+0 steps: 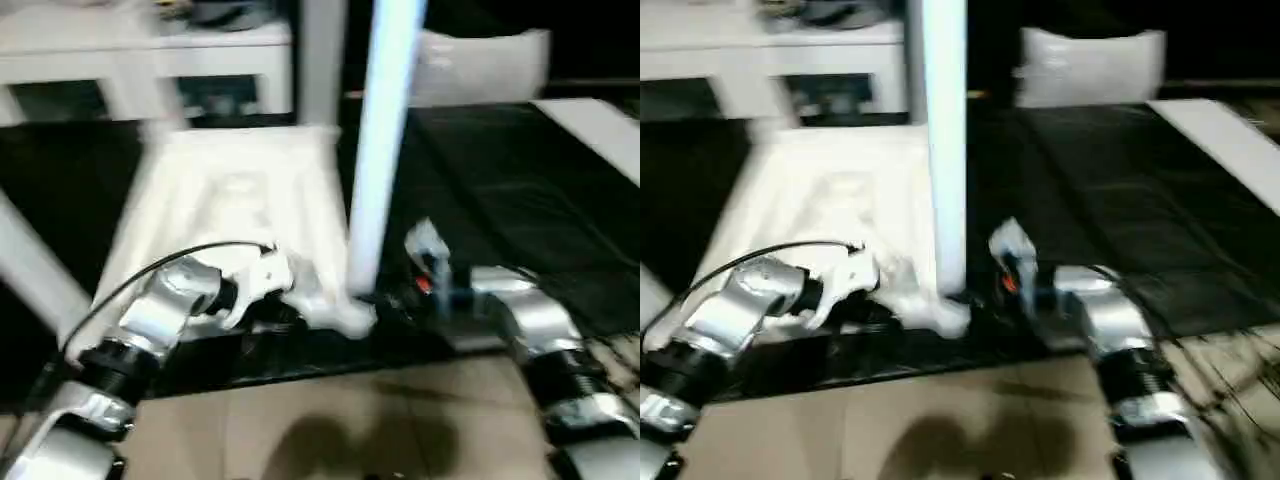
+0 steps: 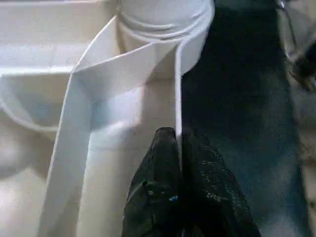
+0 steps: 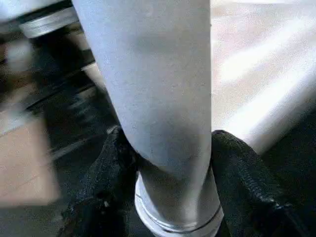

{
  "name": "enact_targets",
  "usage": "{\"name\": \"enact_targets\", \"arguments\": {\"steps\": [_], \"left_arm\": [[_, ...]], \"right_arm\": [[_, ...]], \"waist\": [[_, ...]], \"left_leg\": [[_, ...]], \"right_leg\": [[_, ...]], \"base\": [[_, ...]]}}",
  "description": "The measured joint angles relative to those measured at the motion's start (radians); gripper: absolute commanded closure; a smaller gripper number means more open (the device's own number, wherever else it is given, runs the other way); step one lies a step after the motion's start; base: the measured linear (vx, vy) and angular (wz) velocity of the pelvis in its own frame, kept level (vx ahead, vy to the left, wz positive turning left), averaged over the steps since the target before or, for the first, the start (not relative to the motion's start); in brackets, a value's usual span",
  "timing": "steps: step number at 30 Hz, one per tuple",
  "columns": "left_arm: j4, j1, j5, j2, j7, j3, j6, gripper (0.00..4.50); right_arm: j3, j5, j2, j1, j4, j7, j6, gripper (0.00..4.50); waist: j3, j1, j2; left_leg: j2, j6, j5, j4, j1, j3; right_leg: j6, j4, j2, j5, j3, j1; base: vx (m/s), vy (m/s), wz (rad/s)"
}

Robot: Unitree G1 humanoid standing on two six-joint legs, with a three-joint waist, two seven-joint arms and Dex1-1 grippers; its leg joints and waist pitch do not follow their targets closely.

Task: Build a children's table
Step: Rotate leg to tighten

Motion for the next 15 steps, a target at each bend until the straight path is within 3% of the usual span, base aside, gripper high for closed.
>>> {"name": "enact_targets", "arguments": {"steps": [1,5,6,8,10,12,15], "left_arm": [[0.000,0.001,0.000,-0.017,0.033,0.007,0.023,4.50],[0.000,0.002,0.022,-0.062,0.154,0.033,0.065,4.50],[0.000,0.002,0.030,-0.075,0.176,0.037,0.069,4.50],[0.001,-0.001,0.046,-0.102,0.219,0.043,0.073,4.50],[0.005,-0.008,0.048,-0.124,0.235,0.040,0.073,4.50],[0.003,-0.012,0.046,-0.137,0.232,0.029,0.070,4.50],[0.000,-0.017,0.042,-0.134,0.216,0.010,0.049,4.50]], "right_arm": [[-0.008,-0.006,0.017,-0.005,0.004,-0.057,0.012,2.57],[-0.040,-0.027,0.100,-0.029,0.028,-0.252,0.033,2.57],[-0.045,-0.035,0.111,-0.029,0.029,-0.280,0.023,2.57],[-0.062,-0.047,0.136,-0.028,0.041,-0.337,-0.006,2.01],[-0.073,-0.047,0.147,-0.028,0.047,-0.369,-0.025,1.81],[-0.078,-0.047,0.145,-0.027,0.048,-0.381,-0.033,1.70],[-0.078,-0.041,0.126,-0.004,0.024,-0.351,-0.055,1.44]], "waist": [[0.002,-0.014,0.006],[0.003,-0.043,0.007],[0.003,-0.044,0.008],[0.003,-0.045,0.009],[0.004,-0.043,0.011],[0.005,-0.038,0.011],[0.004,-0.016,0.012]], "left_leg": [[0.013,0.000,0.000,-0.001,0.001,-0.004],[0.012,0.000,0.000,-0.002,0.008,-0.009],[0.009,0.000,0.000,-0.002,0.010,-0.006],[0.011,0.000,0.000,-0.001,0.004,-0.005],[0.011,0.000,-0.001,-0.002,0.003,-0.007],[0.010,0.000,-0.001,-0.005,0.003,-0.007],[0.004,-0.001,-0.004,-0.009,0.002,-0.007]], "right_leg": [[0.000,-0.016,0.001,0.000,-0.017,0.011],[0.000,-0.017,-0.001,0.000,-0.018,0.015],[0.000,-0.018,-0.002,0.000,-0.022,0.014],[0.000,-0.018,-0.002,0.000,-0.028,0.014],[0.000,-0.019,-0.003,0.000,-0.028,0.014],[-0.001,-0.017,-0.004,0.002,-0.022,0.012],[-0.001,-0.010,-0.003,0.006,-0.010,0.011]], "base": [[0.000,0.000,0.00],[0.000,0.000,0.00],[0.000,0.000,0.00],[0.000,0.000,0.00],[0.000,0.000,0.00],[0.000,0.000,0.00],[0.000,0.000,0.00]]}}
